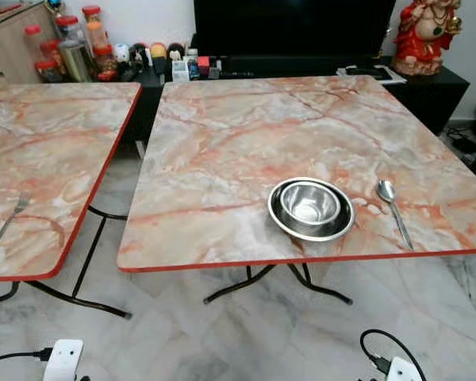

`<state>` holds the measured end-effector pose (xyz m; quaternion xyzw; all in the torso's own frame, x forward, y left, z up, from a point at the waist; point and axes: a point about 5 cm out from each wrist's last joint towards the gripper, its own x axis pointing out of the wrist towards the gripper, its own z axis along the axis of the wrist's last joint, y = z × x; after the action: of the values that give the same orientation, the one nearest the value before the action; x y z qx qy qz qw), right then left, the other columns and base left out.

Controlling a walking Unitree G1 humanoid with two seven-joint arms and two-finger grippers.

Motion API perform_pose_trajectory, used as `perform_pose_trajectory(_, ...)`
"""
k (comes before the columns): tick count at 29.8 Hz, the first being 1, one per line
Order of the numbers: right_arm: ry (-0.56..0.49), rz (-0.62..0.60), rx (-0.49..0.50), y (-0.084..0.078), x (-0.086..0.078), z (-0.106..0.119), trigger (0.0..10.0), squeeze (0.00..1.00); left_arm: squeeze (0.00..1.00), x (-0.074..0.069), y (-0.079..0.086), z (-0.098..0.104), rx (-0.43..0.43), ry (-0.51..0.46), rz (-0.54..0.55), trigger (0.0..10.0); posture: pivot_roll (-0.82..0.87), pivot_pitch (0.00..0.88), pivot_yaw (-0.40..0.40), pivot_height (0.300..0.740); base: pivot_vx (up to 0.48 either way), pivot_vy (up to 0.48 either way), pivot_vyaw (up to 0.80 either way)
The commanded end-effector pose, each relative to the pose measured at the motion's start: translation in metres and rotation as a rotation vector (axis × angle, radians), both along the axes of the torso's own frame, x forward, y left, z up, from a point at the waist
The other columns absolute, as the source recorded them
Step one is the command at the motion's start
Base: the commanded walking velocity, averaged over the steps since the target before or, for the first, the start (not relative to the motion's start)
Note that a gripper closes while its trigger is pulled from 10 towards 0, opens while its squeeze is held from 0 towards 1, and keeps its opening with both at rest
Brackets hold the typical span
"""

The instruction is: Setting the table

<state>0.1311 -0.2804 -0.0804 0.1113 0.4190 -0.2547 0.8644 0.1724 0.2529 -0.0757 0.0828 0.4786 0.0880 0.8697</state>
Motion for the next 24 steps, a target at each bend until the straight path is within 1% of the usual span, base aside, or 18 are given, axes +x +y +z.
perform_pose_trajectory(1,-0.005,0.013,-0.005,-0.0006,0.0009,0.0008,10.0,0.00,0.00,-0.0014,-0.0001,-0.0008,-0.001,0.011,-0.001,10.0,0.03,0.020,0.005,0.740,0.000,0.285,0.00)
perform_pose_trajectory(4,-0.002,0.028,-0.006,0.0003,0.0012,0.0006,10.0,0.00,0.00,-0.0013,0.0001,-0.0007,0.000,0.009,0.003,10.0,0.04,0.019,0.003,0.740,0.000,0.282,0.00)
perform_pose_trajectory(8,-0.009,-0.001,0.002,0.0011,0.0007,0.0001,10.0,0.00,0.00,-0.0012,0.0003,-0.0006,-0.001,0.008,0.006,10.0,0.04,0.020,0.002,0.740,0.000,0.284,0.00)
perform_pose_trajectory(24,-0.023,0.003,0.008,0.0035,0.0016,-0.0002,10.0,0.00,0.00,-0.0011,0.0015,-0.0002,0.003,0.009,0.002,10.0,0.04,0.012,0.012,0.740,0.000,0.315,0.00)
